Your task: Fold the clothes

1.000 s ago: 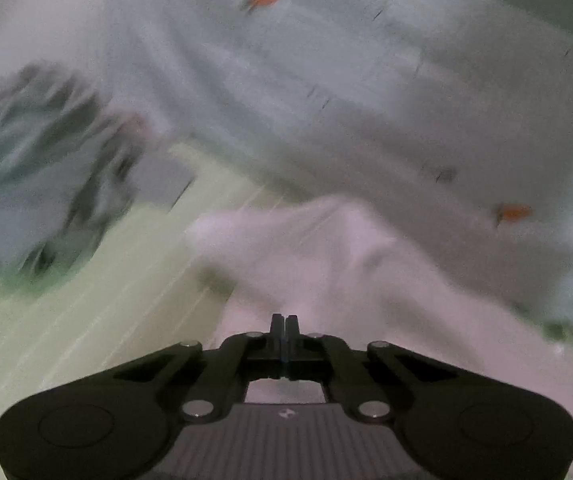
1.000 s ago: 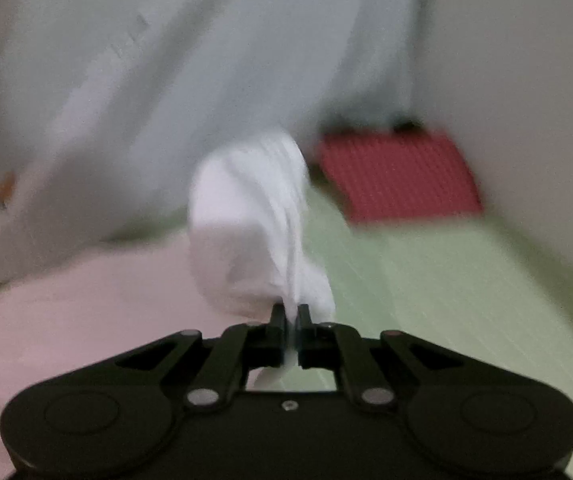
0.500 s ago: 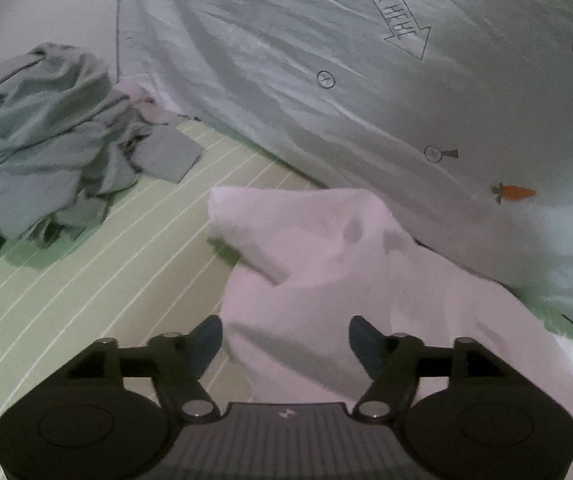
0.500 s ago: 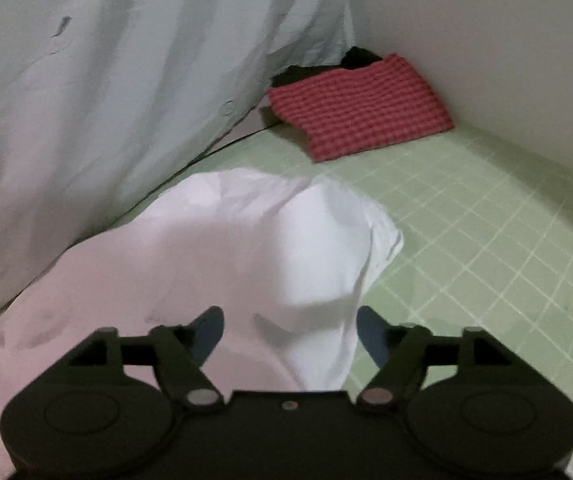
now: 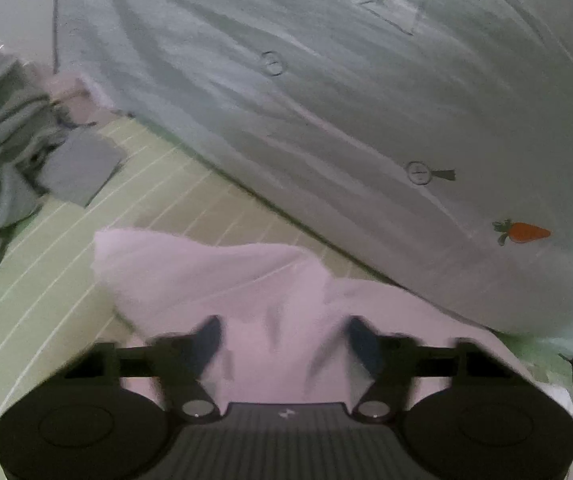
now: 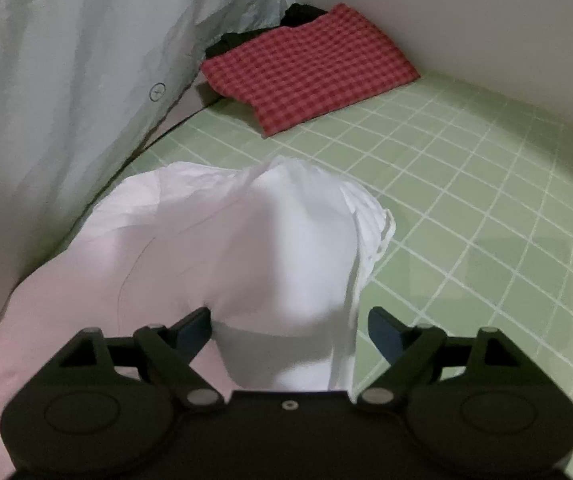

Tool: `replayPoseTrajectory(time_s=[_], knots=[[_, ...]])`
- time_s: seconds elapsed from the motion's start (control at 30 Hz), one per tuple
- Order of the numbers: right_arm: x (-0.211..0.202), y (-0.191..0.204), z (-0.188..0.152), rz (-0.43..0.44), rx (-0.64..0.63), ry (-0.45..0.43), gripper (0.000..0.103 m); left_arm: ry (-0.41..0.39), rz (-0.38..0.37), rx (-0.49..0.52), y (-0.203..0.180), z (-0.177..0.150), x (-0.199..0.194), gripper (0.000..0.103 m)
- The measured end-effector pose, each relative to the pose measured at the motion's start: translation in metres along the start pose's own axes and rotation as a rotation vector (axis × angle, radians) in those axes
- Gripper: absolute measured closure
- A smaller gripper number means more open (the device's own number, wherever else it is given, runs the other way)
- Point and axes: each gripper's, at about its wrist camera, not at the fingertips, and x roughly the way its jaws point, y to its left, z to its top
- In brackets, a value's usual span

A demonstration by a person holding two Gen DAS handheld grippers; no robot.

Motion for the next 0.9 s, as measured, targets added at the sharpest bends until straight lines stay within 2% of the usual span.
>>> replayPoseTrajectory(time_s=[0.03,0.07,0.1,0.13,0.2,0.3,0.4,0.5,0.7,0.83,0.9], knots=[[0.001,0.002,0.0,0.009,-0.012,0.0,0.03,0.006,0.008,0.018,-0.005,0.001,0.001,0.095],[0.001,0.003,0.0,0.018,-0.023,0.0,0.038,0.004,0.019,0.034,-0.008,0.001,0.001,0.096],[0.002,0.005,0.0,0.028,-0.035,0.001,0.051,-0.008,0.028,0.05,-0.01,-0.001,-0.004,0.097],[0.003,0.006,0.0,0.037,-0.046,0.001,0.057,-0.021,0.033,0.067,-0.011,-0.004,-0.012,0.098],[0.001,0.012,-0.002,0.036,-0.101,-0.01,0.066,-0.047,0.041,0.1,-0.014,-0.009,-0.028,0.099],[-0.01,0.028,-0.013,-0.029,-0.279,-0.056,0.078,-0.099,0.024,0.097,-0.01,-0.023,-0.069,0.099],[-0.022,0.037,-0.03,-0.053,-0.428,-0.095,0.084,-0.176,0.034,0.139,-0.01,-0.048,-0.117,0.101],[-0.032,0.024,-0.038,-0.014,-0.406,-0.084,0.087,-0.184,0.06,0.133,0.002,-0.084,-0.155,0.102],[-0.045,-0.008,-0.049,0.05,-0.372,-0.039,0.09,-0.081,0.176,-0.005,0.045,-0.164,-0.194,0.103],[-0.049,-0.017,-0.053,0.088,-0.4,-0.011,0.09,-0.039,0.221,-0.095,0.062,-0.191,-0.21,0.103],[-0.05,-0.02,-0.051,0.106,-0.39,0.005,0.088,-0.038,0.216,-0.123,0.064,-0.192,-0.214,0.095]])
